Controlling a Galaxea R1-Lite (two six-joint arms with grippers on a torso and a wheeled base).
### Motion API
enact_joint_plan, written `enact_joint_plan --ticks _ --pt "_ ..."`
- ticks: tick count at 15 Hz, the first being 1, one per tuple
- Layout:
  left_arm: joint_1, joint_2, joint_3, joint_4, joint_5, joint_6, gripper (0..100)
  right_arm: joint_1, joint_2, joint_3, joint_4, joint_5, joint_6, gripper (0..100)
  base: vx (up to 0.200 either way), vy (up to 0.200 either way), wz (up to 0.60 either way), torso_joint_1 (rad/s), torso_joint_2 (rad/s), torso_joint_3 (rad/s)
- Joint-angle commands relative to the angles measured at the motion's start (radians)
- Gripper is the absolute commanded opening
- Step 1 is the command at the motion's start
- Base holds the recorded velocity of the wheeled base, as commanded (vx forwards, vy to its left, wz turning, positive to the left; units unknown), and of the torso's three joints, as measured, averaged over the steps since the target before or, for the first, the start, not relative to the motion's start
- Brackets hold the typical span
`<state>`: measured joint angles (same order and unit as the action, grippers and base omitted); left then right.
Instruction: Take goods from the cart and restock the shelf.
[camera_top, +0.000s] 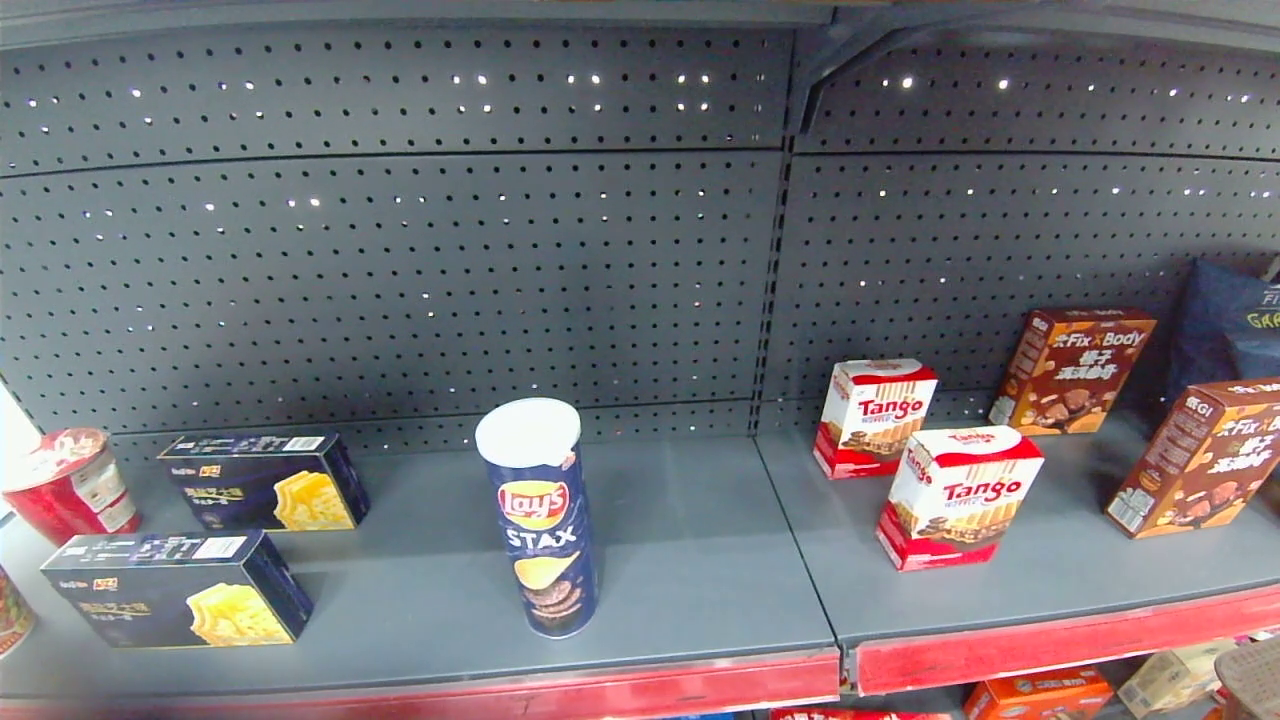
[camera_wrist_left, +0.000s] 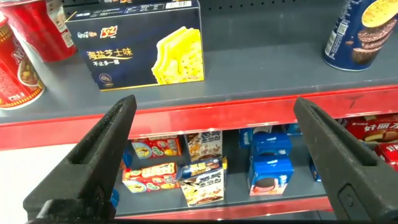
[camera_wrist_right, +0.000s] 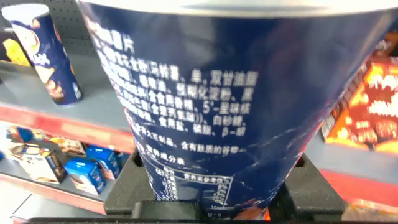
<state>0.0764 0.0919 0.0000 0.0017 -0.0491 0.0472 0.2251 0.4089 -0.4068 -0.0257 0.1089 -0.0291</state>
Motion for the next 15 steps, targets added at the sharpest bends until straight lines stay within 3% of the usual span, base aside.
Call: enact_joint_plan --ticks 1,5,9,12,15 --pt "0.000 0.003 0.000 0.000 0.000 0.000 100 0.013 0.257 -0.156 0.000 0.000 0.002 0 0.000 0.000 0.00 0.000 0.00 0.000" --pt "0.000 0.003 0.000 0.000 0.000 0.000 100 0.042 0.360 -0.188 0.020 -0.084 -0.040 0 0.000 0.000 0.00 0.000 0.00 0.000" --pt "0.000 0.003 0.000 0.000 0.000 0.000 100 0.094 0.384 -0.227 0.063 -0.074 -0.066 0 0.000 0.000 0.00 0.000 0.00 0.000" --pt "0.000 0.003 0.000 0.000 0.000 0.000 100 0.115 0.396 -0.228 0.058 -0.074 -0.064 0 0.000 0.000 0.60 0.002 0.01 0.005" --pt "0.000 0.003 0.000 0.000 0.000 0.000 100 0.119 0.389 -0.225 0.061 -0.075 -0.063 0 0.000 0.000 0.00 0.000 0.00 0.000"
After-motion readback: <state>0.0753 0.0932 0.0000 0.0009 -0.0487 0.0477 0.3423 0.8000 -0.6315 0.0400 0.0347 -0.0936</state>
